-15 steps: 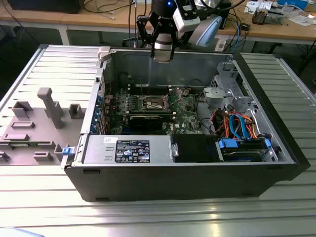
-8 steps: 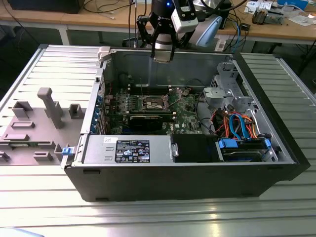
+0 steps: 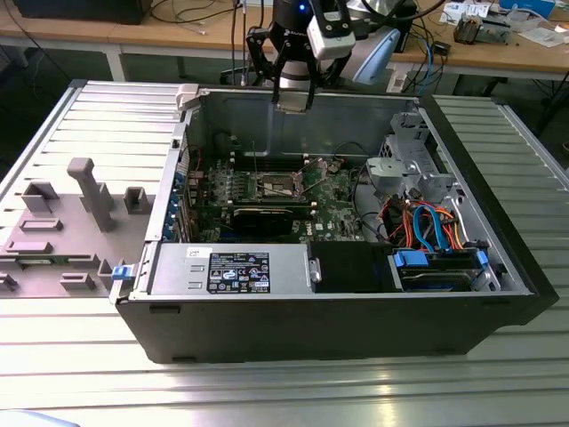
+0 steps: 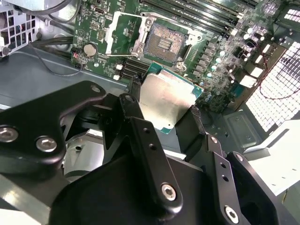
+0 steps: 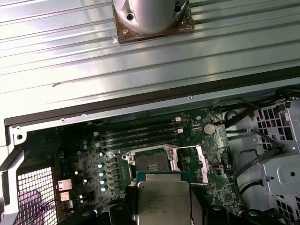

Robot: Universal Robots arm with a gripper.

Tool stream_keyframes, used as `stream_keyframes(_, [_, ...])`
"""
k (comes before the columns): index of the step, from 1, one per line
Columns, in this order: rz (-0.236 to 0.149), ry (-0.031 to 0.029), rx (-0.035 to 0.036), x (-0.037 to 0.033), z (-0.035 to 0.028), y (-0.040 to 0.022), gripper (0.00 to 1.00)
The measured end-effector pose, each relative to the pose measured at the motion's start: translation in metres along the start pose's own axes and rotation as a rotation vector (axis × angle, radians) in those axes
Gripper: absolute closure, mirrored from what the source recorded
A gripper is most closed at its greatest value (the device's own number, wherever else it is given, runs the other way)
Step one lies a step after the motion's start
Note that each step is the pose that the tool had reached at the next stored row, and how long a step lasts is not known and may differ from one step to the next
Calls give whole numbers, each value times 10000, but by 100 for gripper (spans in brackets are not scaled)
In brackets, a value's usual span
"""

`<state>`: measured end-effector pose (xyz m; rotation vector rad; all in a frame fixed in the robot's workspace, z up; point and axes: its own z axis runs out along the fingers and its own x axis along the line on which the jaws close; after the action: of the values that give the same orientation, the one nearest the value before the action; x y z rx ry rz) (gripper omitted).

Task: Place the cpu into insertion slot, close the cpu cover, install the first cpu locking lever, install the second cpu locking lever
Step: 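Place the cpu into insertion slot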

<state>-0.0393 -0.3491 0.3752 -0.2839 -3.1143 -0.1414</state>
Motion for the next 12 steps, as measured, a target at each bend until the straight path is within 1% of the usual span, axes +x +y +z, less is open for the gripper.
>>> stream_keyframes(12, [45,-5,-2,0,0,0,45])
